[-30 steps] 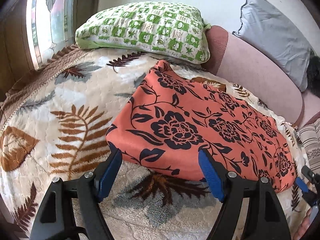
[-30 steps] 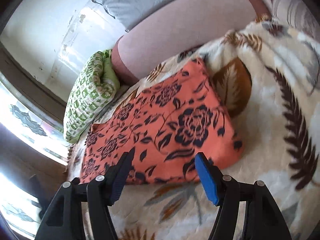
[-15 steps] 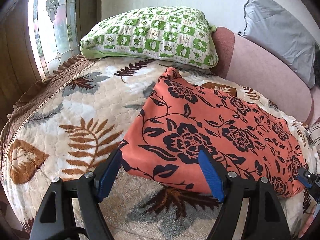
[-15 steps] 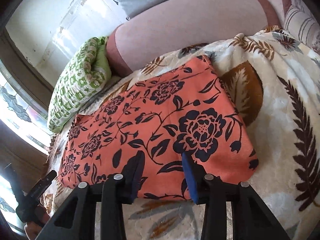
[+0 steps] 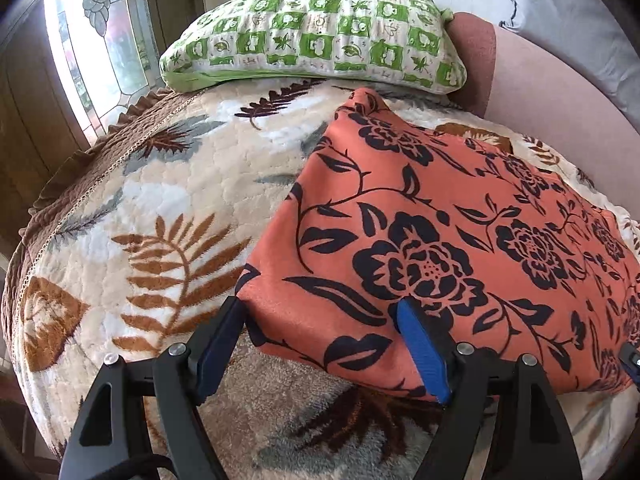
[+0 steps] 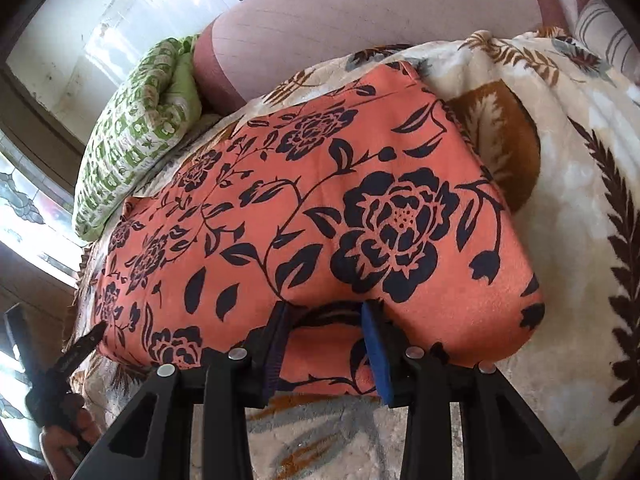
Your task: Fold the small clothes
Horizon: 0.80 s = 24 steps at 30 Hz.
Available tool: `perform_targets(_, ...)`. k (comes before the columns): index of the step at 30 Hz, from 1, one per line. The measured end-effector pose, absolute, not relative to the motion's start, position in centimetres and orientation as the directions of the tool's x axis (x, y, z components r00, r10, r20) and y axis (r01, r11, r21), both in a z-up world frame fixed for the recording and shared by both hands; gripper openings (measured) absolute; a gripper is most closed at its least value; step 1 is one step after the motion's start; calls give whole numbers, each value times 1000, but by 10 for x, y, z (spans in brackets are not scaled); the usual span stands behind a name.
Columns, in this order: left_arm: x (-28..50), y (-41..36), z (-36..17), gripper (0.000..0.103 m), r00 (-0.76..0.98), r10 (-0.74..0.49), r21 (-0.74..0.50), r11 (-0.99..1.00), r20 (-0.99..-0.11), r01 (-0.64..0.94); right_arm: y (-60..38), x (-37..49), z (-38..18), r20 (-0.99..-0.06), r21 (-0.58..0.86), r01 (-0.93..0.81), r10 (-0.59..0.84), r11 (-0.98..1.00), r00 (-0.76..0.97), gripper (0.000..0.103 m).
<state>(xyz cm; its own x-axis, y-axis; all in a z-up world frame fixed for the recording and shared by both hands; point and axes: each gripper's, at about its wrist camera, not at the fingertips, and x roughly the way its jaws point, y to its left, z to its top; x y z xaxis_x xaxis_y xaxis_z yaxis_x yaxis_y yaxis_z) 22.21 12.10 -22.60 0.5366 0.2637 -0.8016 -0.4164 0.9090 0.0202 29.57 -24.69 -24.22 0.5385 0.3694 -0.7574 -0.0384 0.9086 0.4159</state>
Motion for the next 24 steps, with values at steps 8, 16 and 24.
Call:
perform_targets(8, 215, 116, -219, 81, 562, 288, 40, 910, -775, -412, -256, 282, -229, -709, 496, -56, 442, 866, 550, 44)
perform_targets(16, 205, 115, -213, 81, 577, 300, 44, 909, -759, -414, -255, 267, -221, -676, 527, -82, 475, 846, 563, 50)
perform_targets(24, 198, 112, -210, 81, 586, 302, 44, 910, -752, -413, -257, 254, -220, -667, 528, -90, 479, 844, 571, 50)
